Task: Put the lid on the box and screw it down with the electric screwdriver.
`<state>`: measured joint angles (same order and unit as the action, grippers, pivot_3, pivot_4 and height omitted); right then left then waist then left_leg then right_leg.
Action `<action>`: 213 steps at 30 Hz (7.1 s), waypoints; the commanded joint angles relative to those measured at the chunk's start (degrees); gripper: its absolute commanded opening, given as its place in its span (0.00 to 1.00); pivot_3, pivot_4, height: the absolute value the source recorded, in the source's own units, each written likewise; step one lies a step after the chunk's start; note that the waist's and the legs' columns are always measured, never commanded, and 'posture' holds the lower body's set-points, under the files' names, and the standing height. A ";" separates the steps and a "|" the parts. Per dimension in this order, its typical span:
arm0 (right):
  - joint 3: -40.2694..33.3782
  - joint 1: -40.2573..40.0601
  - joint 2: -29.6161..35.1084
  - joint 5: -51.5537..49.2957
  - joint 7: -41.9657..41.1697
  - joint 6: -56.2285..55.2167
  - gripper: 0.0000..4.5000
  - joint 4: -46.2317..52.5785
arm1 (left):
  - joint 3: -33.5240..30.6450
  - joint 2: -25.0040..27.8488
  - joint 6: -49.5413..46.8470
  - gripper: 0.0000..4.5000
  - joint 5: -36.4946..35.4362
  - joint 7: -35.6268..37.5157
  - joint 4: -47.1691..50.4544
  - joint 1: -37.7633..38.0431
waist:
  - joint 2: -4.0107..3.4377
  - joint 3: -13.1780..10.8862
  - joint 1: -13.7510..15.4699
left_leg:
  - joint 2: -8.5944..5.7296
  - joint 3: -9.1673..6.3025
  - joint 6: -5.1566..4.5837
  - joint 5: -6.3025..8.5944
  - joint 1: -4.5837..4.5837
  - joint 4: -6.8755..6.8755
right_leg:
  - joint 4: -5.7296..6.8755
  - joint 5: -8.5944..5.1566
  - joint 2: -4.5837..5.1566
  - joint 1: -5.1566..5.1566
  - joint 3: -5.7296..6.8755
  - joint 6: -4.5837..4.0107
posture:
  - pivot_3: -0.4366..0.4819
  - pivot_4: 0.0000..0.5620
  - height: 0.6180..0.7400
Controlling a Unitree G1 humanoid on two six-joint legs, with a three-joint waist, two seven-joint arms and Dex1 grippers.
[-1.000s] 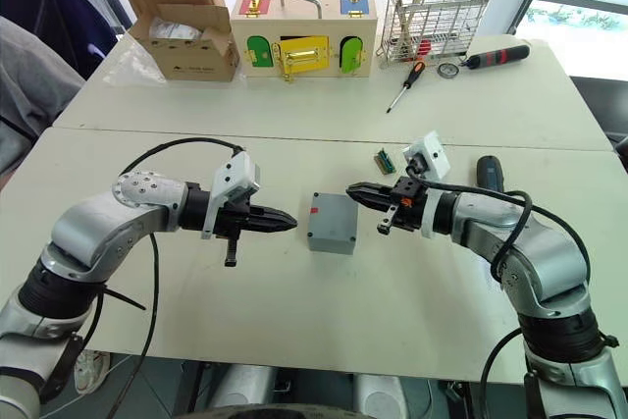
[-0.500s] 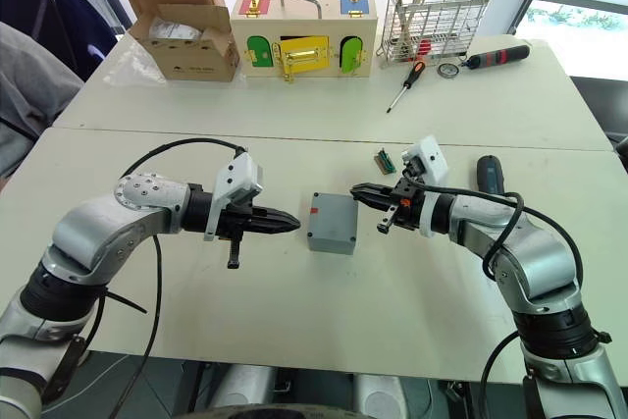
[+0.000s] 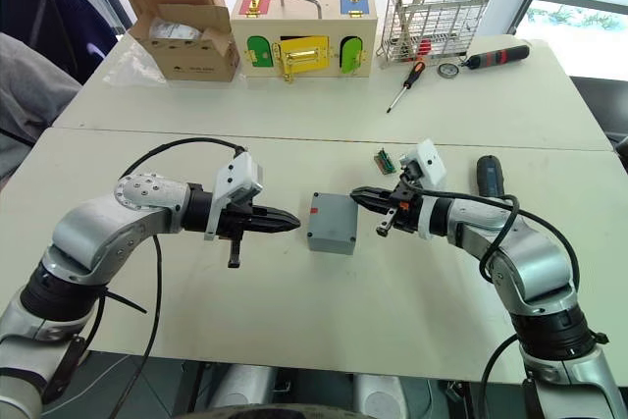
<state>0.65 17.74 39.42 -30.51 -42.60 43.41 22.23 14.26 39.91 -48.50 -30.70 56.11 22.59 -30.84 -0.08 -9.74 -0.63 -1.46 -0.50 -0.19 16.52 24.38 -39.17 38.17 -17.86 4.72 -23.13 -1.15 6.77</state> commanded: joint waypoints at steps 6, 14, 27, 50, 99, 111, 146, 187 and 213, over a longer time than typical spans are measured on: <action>0.03 0.28 -0.84 1.35 0.28 -1.82 0.01 -0.36 | -1.08 -0.35 0.35 0.00 -0.36 -0.20 0.83 -0.36 | 0.00 0.00 0.00 | 0.00 0.00 0.00 0.00 0.00 0.00 | 0.00 0.00 0.00 0.00 0.00 0.00 | 0.48 0.27 1.00; 0.21 0.48 -0.98 2.02 0.22 -2.48 0.01 -0.89 | -1.09 -0.62 0.41 0.00 -0.21 -0.35 0.77 -0.38 | 0.00 0.00 0.00 | 0.00 0.00 0.00 0.00 0.00 0.00 | 0.00 0.00 0.00 0.00 0.00 0.00 | 0.48 0.27 1.00; -6.00 3.61 -0.10 -2.95 1.03 2.25 1.00 0.15 | -3.19 -1.67 -0.21 0.00 -2.36 -0.50 0.39 -1.54 | 0.00 0.00 0.06 | 0.00 0.00 0.00 0.00 0.00 0.00 | 0.00 0.00 0.00 0.00 0.00 0.00 | 0.48 0.27 1.00; 16.75 32.33 36.87 1.09 -16.27 39.29 1.00 -39.23 | 2.08 -7.68 3.40 0.00 -3.15 0.64 5.04 -5.67 | -0.06 0.00 -0.10 | 0.05 0.26 -0.11 0.07 0.00 0.04 | -0.11 -0.01 0.04 -0.17 -0.12 0.01 | 0.48 0.27 1.00; -20.95 35.24 14.79 14.91 -6.74 39.99 0.43 -29.24 | 0.64 -3.75 5.40 0.00 0.47 -0.27 -3.31 -5.39 | -0.15 0.18 0.33 | 0.01 0.20 0.00 0.01 0.10 0.12 | 0.02 -0.01 0.06 -0.39 -0.05 0.01 | 0.48 0.27 1.00; -31.85 17.17 -20.59 -1.26 6.31 16.88 0.43 10.89 | 5.54 -7.45 8.27 0.00 5.75 4.44 -11.32 -9.97 | -0.09 0.22 1.00 | -0.07 0.16 0.01 0.00 0.11 0.04 | 0.19 0.02 0.06 -0.29 -0.11 0.04 | 0.48 0.27 1.00; -15.11 2.07 -17.41 -4.90 12.89 -2.73 0.43 9.62 | 9.74 -8.42 7.74 0.00 11.37 6.02 -9.97 -7.75 | -0.10 0.22 -0.18 | -0.07 0.10 0.03 -0.01 0.06 0.04 | 0.19 0.02 0.00 -0.24 -0.11 0.04 | 0.48 0.27 1.00; -0.92 -8.13 -14.60 2.18 12.83 -10.80 0.43 8.12 | 12.51 -9.59 9.18 0.00 13.58 5.72 -15.78 -4.30 | 0.53 1.82 -0.14 | -0.02 0.01 -0.41 0.26 -1.06 0.30 | -0.11 -0.01 -0.06 0.83 -0.10 0.02 | 0.48 0.27 1.00; 1.66 -10.01 -14.88 4.97 13.53 -12.31 0.43 5.57 | 12.59 -9.01 9.32 0.00 14.68 6.31 -14.65 -4.30 | 0.60 2.17 -0.10 | -0.01 -0.04 -0.58 0.37 -1.09 0.33 | -0.20 -0.01 -0.06 0.90 -0.10 0.01 | 0.48 0.27 1.00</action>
<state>-0.91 10.68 24.66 -25.81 -28.54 28.32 31.22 25.11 29.96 -38.39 -17.85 62.31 8.24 -36.24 0.52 -7.57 -0.73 -1.48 -0.54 -0.77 16.89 23.29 -38.84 37.97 -17.87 4.66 -22.23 -1.25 6.78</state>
